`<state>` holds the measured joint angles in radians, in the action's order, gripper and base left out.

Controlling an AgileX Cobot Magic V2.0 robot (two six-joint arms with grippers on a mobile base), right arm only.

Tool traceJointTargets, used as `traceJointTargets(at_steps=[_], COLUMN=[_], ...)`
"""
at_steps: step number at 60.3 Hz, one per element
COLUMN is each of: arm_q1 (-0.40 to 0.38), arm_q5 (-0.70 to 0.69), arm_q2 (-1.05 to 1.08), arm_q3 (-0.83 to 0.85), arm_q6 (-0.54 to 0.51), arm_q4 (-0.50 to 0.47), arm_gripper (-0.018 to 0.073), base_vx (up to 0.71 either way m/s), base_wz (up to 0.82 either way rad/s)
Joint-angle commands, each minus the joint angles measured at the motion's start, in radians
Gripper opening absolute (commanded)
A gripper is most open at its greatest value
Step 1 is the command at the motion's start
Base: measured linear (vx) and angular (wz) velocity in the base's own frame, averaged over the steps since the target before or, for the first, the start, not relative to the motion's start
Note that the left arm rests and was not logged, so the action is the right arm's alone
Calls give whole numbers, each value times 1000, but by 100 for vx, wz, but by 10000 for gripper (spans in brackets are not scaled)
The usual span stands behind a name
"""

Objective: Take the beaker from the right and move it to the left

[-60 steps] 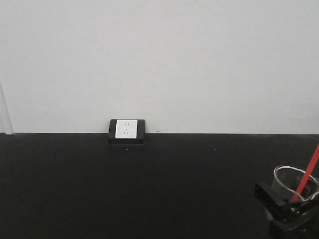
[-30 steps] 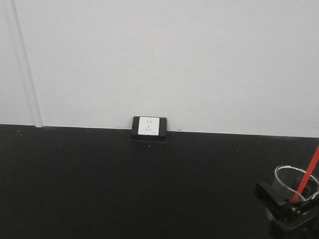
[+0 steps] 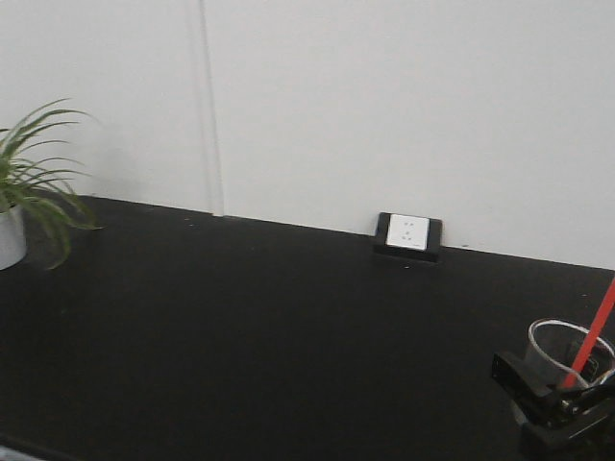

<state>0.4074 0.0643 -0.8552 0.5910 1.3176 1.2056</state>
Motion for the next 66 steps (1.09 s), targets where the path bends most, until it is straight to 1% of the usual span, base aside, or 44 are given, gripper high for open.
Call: traceJointTargets(at_steps=[1,21,66], arm_q1=[1,1,1], arm_q5=[-23,-23,-23], arm_q2=[14,14,14], arm_q3=[33,33,33], arm_q6=[-5,-5,-5], arm_q4=[16,16,16], arm_gripper=[-3,-3,-3], base_vx=[-23,-21,-12], base_wz=[57,63,80])
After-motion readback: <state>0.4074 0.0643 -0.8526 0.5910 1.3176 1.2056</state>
